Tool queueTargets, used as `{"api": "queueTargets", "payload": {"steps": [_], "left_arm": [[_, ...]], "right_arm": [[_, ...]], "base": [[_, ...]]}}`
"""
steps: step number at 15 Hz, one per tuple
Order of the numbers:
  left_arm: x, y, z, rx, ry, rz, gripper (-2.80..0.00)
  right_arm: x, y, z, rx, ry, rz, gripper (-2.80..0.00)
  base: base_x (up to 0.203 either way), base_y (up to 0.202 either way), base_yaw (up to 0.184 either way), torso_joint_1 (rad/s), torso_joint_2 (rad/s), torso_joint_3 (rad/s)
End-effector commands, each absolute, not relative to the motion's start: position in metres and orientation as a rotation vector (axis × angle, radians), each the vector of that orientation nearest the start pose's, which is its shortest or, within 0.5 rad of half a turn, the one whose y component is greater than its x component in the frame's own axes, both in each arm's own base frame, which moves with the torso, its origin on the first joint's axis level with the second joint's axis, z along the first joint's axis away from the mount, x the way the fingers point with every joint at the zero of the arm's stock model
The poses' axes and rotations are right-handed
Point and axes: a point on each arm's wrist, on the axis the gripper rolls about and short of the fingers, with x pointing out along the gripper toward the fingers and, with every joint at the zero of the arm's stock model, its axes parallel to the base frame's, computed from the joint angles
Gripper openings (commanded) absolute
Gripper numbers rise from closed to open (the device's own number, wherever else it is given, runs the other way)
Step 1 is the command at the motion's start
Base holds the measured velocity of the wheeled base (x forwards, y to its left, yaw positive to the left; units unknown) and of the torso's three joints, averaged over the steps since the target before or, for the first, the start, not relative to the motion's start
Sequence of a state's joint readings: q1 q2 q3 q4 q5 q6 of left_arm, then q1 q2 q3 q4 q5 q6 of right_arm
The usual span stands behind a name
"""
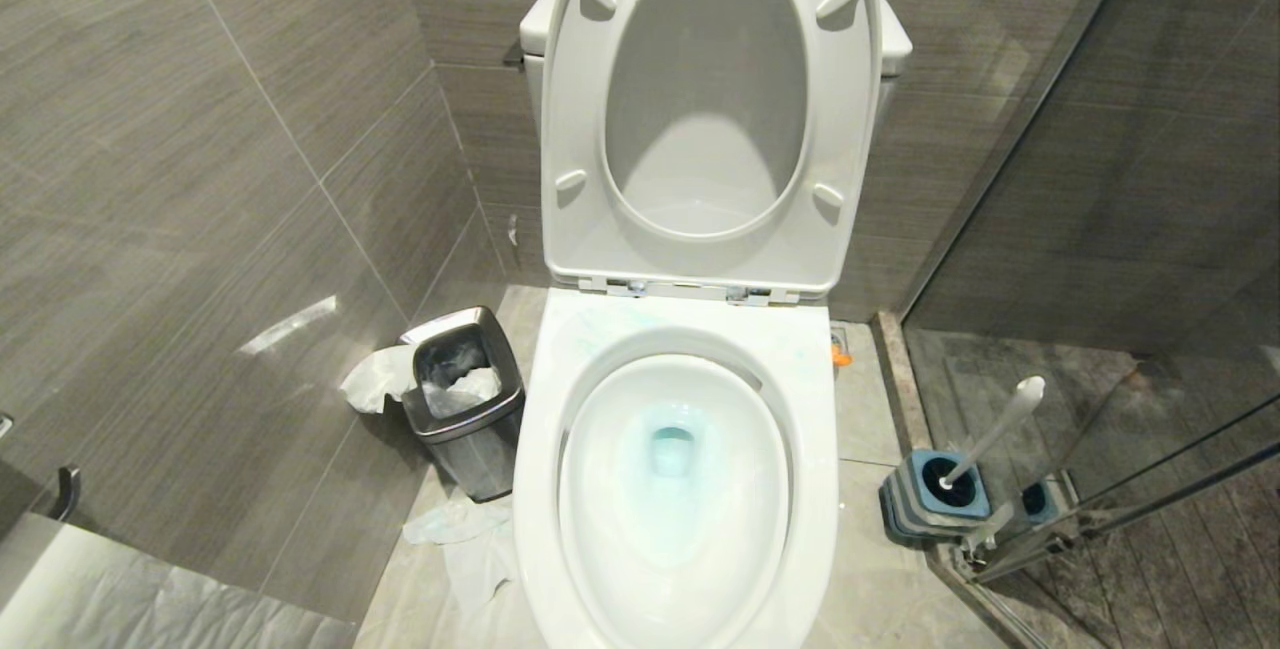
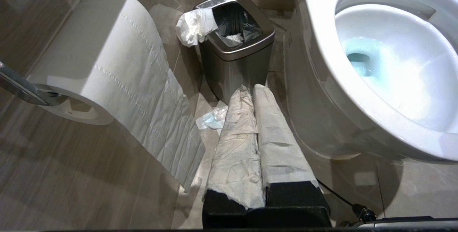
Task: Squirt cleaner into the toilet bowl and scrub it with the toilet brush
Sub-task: Flush the toilet
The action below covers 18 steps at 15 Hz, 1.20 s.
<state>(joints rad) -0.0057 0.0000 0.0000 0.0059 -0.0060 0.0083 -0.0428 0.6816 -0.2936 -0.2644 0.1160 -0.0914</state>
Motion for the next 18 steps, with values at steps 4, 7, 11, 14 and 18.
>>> {"api": "queueTargets", "payload": {"steps": [4,7,11,14,18], "left_arm": [[-0.023,0.0,0.074,0.008,0.008,-0.012,-2.8],[-0.023,0.0,0.074,0.008,0.008,-0.012,-2.8],[-0.023,0.0,0.074,0.007,0.008,-0.012,-2.8],[-0.023,0.0,0.074,0.008,0.008,-0.012,-2.8],[-0.023,0.0,0.074,0.005,0.008,-0.011,-2.8]], "right_arm": [[0.027,0.002,0.162,-0.072,0.032,0.083,-2.8],[0.009,0.003,0.153,-0.067,-0.004,0.097,-2.8],[-0.014,0.004,0.141,-0.029,-0.038,0.138,-2.8],[-0.035,0.004,0.132,-0.011,-0.148,0.159,-2.8],[-0.038,0.003,0.112,0.0,-0.085,0.155,-2.8]], "base": [[0.0,0.0,0.0,0.0,0.0,0.0],[0.0,0.0,0.0,0.0,0.0,0.0],[0.0,0.0,0.0,0.0,0.0,0.0],[0.0,0.0,0.0,0.0,0.0,0.0],[0.0,0.0,0.0,0.0,0.0,0.0]]}}
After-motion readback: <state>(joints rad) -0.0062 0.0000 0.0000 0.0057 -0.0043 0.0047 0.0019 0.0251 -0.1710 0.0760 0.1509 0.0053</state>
